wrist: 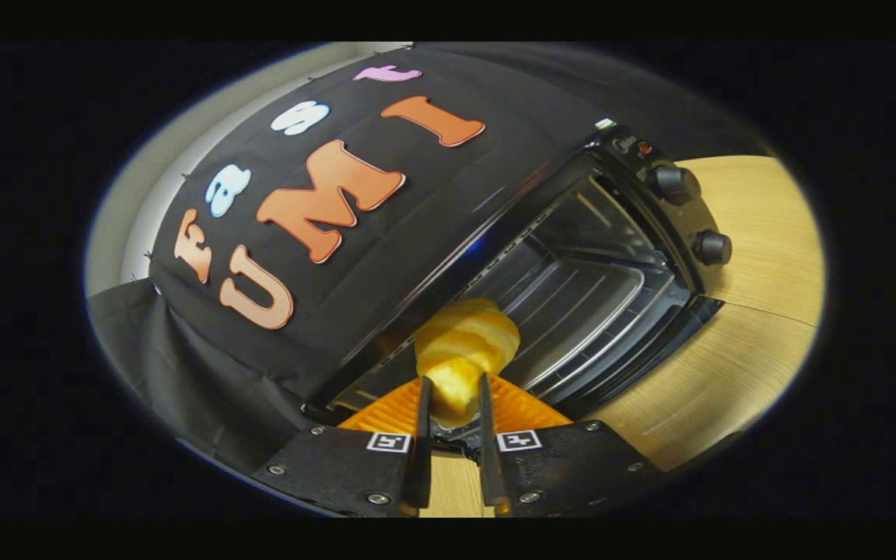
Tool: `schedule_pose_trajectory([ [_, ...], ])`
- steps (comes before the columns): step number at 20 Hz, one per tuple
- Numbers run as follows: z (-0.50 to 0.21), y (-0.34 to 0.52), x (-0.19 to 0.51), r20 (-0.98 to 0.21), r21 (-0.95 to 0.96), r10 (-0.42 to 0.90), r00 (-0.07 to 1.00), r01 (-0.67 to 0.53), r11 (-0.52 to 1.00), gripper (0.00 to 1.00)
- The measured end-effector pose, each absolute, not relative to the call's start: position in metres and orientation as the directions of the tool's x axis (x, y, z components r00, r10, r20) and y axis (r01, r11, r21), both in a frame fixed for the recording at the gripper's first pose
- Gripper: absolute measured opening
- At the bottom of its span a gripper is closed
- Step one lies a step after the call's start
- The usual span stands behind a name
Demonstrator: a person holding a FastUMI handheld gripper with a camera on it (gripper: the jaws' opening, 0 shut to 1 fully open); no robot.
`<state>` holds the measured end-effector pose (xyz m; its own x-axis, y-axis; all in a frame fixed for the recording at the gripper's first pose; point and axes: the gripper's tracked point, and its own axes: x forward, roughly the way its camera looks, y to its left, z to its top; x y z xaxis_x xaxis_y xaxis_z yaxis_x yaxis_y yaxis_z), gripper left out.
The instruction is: Open the toaster oven, put the food inside, and close the toaster oven door.
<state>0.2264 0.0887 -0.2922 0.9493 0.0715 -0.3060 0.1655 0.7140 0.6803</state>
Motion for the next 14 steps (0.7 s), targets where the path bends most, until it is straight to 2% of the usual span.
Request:
schedule_pose_trajectory([
  [7, -0.307, 0.095, 0.223, -0.341, 0.673, 0.077, 0.937, 0.187, 0.716, 0.44],
  [12, -0.294, 0.088, 0.209, -0.321, 0.673, 0.059, 0.945, 0.184, 0.716, 0.53],
  [14, -0.294, 0.086, 0.204, -0.338, 0.673, 0.064, 0.939, 0.194, 0.714, 0.62],
])
